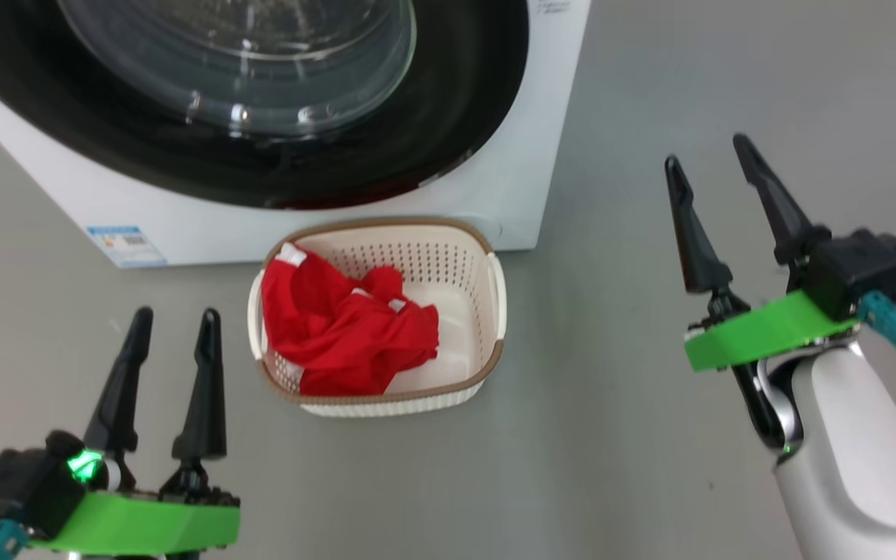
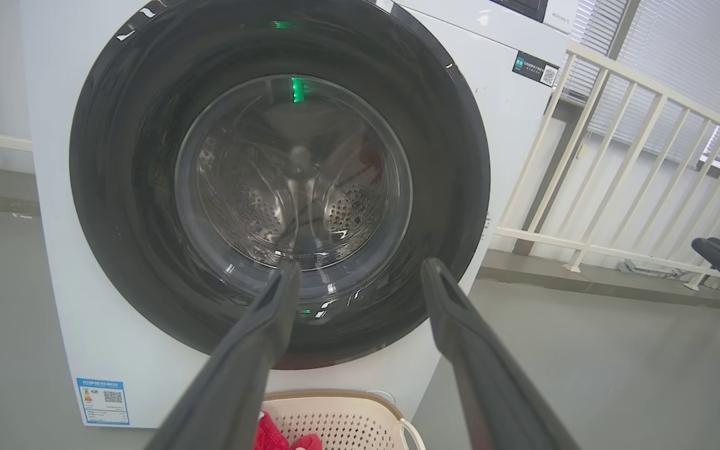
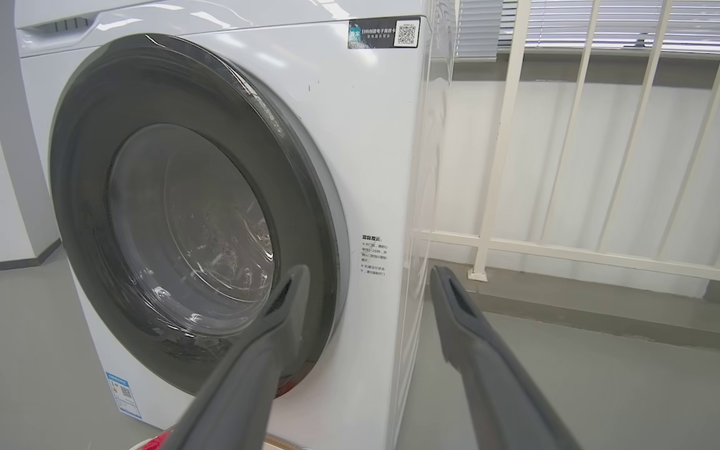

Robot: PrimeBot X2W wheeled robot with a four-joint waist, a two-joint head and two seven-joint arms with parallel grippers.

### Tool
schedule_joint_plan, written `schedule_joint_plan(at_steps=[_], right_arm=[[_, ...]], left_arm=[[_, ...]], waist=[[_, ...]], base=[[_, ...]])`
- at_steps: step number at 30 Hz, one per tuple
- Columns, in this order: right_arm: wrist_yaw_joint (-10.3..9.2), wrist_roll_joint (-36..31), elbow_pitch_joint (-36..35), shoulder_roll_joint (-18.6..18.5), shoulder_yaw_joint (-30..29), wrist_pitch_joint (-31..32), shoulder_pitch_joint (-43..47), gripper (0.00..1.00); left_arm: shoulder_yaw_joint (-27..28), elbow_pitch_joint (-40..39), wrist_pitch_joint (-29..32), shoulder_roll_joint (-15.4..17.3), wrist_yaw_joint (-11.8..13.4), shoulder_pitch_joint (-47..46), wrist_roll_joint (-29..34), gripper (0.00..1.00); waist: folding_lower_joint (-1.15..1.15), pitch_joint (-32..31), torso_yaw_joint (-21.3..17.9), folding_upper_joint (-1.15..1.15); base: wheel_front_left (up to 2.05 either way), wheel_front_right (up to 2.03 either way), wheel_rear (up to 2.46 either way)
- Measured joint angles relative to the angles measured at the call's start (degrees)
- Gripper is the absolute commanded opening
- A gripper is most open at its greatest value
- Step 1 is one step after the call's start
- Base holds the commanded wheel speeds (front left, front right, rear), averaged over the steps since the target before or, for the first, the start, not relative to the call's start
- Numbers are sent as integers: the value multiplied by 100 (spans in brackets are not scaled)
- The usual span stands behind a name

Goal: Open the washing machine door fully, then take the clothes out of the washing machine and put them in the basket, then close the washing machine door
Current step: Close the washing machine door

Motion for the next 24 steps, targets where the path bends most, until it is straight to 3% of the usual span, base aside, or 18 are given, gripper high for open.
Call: schedule_joint_plan(at_steps=[9,15,24], right_arm=[[0,-283,-542,33,-380,0,918,100],[0,168,-555,57,-446,1,1615,100],[0,231,-793,76,-526,1,2161,100]], left_arm=[[179,14,0,8,0,489,408,100],[250,-26,0,-9,0,847,595,100],[424,-369,0,-71,0,1358,768,100]], waist=[[0,-501,-198,0],[0,-842,-245,0],[0,-1198,-328,0]], base=[[0,0,0],[0,0,0],[0,0,0]])
